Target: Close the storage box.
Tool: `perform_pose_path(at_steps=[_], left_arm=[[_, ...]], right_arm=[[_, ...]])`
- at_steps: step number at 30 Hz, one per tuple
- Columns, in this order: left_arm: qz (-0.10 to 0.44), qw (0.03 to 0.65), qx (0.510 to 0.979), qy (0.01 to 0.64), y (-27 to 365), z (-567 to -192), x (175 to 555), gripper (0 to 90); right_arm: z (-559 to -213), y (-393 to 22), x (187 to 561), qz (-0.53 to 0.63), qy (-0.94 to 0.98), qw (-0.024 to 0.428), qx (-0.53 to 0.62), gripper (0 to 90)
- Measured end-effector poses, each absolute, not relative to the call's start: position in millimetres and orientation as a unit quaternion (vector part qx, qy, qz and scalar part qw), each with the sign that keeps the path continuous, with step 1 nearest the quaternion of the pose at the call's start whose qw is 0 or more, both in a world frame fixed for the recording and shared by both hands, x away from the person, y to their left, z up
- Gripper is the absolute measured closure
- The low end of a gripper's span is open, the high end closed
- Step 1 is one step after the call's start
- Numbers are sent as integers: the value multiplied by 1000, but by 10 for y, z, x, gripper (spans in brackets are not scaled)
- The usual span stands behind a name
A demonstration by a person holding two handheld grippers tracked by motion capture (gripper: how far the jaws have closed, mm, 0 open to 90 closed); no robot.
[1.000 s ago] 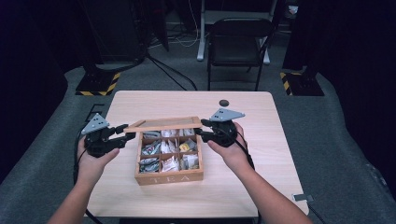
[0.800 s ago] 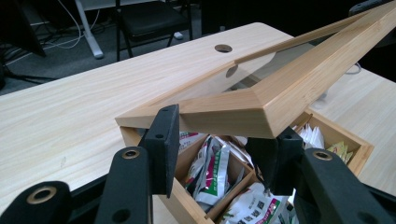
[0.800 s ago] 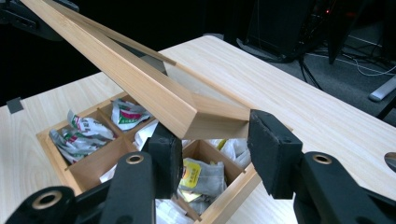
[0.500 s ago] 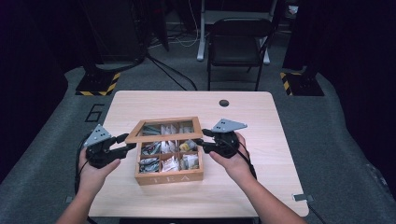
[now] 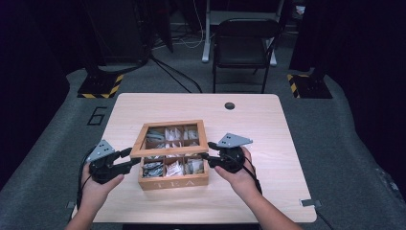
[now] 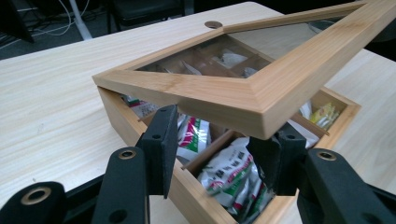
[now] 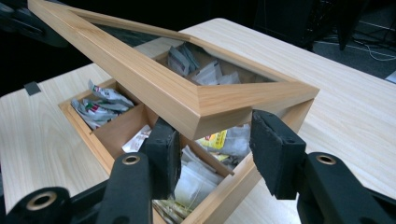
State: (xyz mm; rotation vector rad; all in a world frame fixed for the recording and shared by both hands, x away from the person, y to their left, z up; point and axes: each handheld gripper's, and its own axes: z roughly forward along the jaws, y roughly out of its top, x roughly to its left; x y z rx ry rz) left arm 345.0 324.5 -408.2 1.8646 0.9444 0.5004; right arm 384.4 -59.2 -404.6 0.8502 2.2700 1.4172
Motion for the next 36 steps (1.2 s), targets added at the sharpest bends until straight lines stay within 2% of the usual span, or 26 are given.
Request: perform_pose_path(at_steps=[10, 25, 36], left_arm=[[204, 471, 770, 378, 3237, -4096, 3344, 511], [199, 473, 769, 381, 3232, -4277, 3273, 515], [190, 474, 771, 381, 3248, -4364, 3249, 516]], right_arm=[[-4154, -598, 3803, 499, 796, 163, 303, 521], [-4290, -600, 3712, 490, 806, 127, 306, 537], [-4353, -603, 3637, 493, 801, 134, 312, 506]])
